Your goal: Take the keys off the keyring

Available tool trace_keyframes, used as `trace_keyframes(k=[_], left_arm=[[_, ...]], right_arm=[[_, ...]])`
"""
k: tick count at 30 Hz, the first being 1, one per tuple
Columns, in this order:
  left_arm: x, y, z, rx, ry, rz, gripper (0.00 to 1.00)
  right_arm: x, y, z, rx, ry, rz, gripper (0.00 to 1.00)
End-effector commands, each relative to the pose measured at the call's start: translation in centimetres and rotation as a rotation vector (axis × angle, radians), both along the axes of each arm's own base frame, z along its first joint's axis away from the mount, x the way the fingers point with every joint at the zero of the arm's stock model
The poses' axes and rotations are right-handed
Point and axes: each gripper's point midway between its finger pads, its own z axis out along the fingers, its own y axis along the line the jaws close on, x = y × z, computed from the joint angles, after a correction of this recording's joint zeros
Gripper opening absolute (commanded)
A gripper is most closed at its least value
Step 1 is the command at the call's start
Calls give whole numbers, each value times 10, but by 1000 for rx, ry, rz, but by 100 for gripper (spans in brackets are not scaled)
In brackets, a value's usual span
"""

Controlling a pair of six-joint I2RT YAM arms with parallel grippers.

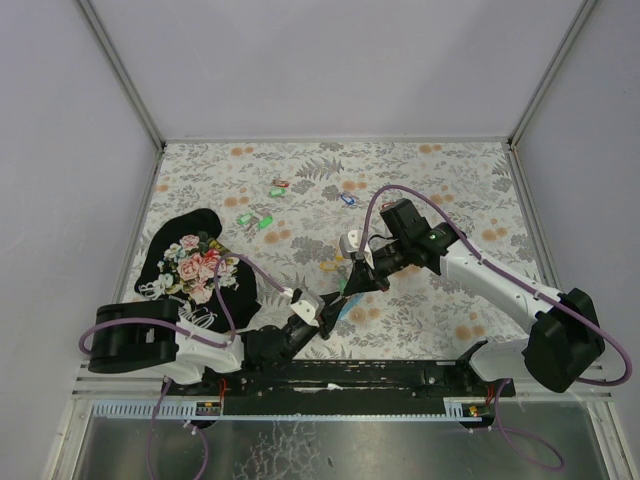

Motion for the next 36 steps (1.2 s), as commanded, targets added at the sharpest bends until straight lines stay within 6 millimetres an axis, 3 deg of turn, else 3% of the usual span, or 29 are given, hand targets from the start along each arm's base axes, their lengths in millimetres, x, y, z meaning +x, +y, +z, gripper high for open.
trace_keyframes(k=[1, 7, 12, 19, 25, 31, 36], left_arm=[[5, 10, 15, -42, -24, 34, 21], [-11, 9, 18, -33, -59, -81, 29], [-23, 21, 21, -36, -85, -156, 30], [-20, 41, 23, -35, -79, -170, 31], [-30, 32, 31, -93, -43, -278, 32], [-42, 14, 39, -204, 106, -351, 31], [-45, 12, 40, -278, 187, -356, 30]], right_arm=[[-4, 4, 11, 27, -5, 17, 0], [-5, 3, 13, 31, -7, 23, 0], [-10, 3, 15, 43, -5, 50, 0], [-17, 1, 17, 58, -4, 89, 0], [-13, 1, 16, 44, -11, 70, 0], [-10, 1, 14, 36, -13, 56, 0], [-8, 1, 13, 31, -16, 47, 0]])
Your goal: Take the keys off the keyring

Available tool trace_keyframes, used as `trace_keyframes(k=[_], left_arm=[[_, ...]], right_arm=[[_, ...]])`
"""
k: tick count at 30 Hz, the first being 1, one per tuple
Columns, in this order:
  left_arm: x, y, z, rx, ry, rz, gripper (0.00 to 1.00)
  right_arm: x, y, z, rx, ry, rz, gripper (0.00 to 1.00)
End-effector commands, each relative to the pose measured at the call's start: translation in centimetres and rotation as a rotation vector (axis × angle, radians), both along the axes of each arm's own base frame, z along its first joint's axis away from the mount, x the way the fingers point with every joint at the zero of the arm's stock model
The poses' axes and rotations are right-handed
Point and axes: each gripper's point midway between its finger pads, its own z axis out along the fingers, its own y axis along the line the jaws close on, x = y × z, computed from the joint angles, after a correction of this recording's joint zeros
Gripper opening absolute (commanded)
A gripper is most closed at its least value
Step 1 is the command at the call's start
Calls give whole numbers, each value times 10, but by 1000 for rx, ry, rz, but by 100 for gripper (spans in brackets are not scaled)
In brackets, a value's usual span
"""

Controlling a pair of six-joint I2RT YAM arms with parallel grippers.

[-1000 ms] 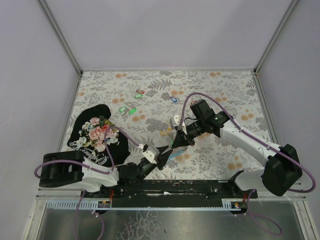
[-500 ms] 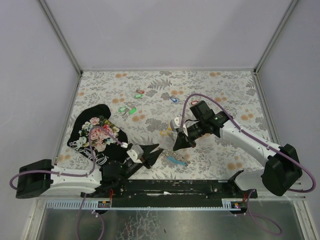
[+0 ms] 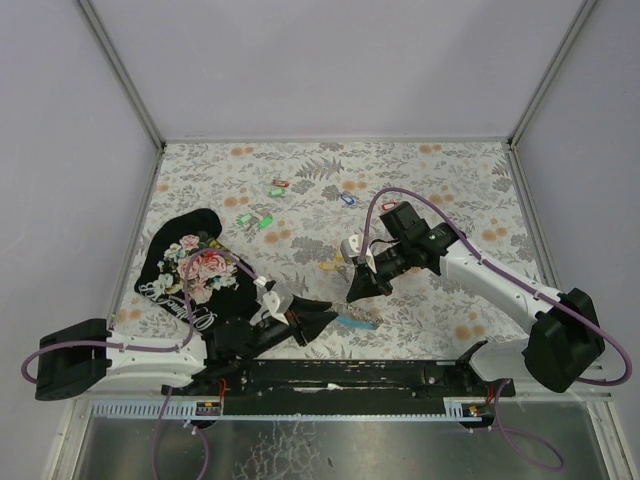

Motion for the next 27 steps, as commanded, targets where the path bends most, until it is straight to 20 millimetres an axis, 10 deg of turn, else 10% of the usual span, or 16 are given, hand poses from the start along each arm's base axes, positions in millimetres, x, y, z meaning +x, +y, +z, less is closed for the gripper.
trace_keyframes(k=[1, 27], left_arm=[[-5, -7, 20, -123, 99, -34, 30], [7, -6, 20, -308, 493, 52, 26]], right_arm=[[4, 8, 16, 46, -40, 9, 0], [7, 8, 16, 40, -47, -15, 0]])
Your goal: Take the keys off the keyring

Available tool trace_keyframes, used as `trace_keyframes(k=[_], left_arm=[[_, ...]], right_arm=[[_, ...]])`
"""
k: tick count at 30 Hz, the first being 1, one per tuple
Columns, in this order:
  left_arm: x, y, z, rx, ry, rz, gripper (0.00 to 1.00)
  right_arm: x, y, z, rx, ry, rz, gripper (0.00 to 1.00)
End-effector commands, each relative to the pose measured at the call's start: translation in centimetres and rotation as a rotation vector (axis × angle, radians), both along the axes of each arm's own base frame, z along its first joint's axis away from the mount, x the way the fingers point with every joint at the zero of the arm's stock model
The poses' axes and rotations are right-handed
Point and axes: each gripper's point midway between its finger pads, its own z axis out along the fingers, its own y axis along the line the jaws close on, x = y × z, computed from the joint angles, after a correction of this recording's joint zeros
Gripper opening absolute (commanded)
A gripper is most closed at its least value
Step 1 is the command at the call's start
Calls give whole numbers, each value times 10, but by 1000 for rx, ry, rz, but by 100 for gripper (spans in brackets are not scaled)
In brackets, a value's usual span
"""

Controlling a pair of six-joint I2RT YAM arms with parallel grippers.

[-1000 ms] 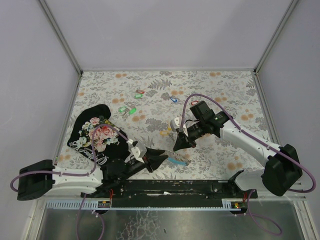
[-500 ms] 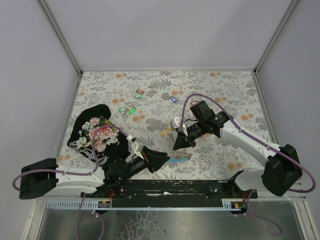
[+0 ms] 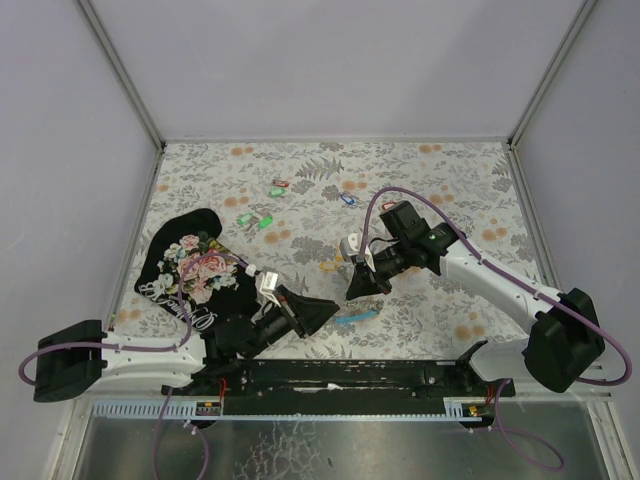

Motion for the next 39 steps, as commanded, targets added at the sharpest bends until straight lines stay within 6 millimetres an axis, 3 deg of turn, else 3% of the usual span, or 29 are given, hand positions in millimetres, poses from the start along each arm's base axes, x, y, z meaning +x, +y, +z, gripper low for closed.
trace_keyframes(k=[1, 16, 25, 33, 39], left_arm=[[4, -4, 1, 0, 30, 10, 26], [11, -22, -6, 83, 28, 6, 22], [14, -19, -20, 155, 19, 24, 21], [18, -8, -13, 226, -159, 46, 23], [22, -13, -17, 267, -174, 53, 22]], right_arm=[[3, 7, 16, 45, -36, 4, 0], [4, 7, 16, 43, -37, -4, 0], [8, 9, 17, 38, -35, -31, 0], [13, 11, 18, 35, -34, -58, 0], [15, 11, 18, 33, -30, -67, 0]])
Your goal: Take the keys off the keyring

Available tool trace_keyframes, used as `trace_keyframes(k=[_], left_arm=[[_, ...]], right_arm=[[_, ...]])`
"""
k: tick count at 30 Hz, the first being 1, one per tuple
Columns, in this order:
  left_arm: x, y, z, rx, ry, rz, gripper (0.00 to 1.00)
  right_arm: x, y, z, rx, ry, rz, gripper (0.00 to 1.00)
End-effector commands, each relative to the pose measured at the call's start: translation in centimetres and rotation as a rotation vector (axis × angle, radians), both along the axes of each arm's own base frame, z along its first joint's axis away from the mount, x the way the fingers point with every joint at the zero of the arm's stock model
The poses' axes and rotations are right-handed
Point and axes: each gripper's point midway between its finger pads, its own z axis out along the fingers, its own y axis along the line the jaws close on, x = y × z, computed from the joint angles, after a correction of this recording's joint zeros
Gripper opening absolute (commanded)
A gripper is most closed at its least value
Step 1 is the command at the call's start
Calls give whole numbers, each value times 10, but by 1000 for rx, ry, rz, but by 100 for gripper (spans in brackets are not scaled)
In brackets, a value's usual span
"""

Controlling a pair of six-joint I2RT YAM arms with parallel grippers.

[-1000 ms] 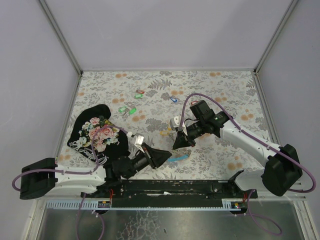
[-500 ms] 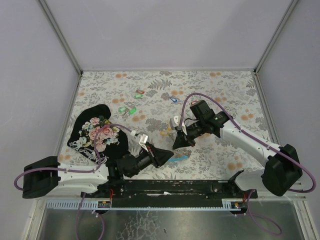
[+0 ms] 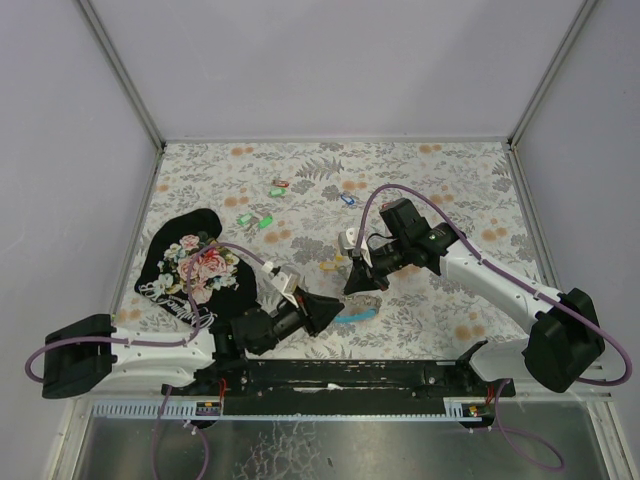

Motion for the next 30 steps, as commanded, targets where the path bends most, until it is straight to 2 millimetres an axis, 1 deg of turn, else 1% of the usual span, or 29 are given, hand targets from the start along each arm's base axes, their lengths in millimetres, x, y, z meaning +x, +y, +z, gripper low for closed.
trace_keyframes(k=[1, 7, 14, 18, 25, 30], left_arm=[[8, -2, 7, 20, -55, 25, 22], [11, -6, 7, 19, -52, 38, 22], [13, -9, 11, 3, -59, 46, 22], [17, -8, 11, 4, -50, 66, 22], [22, -7, 0, 38, -21, 101, 22], [23, -7, -3, 46, -15, 109, 21]], right_arm=[[3, 7, 17, 45, -33, 2, 0], [3, 7, 16, 45, -29, 0, 0], [3, 7, 16, 45, -27, 0, 0], [3, 8, 17, 47, -26, -1, 0], [4, 8, 17, 49, -23, -12, 0], [4, 8, 17, 49, -21, -14, 0]])
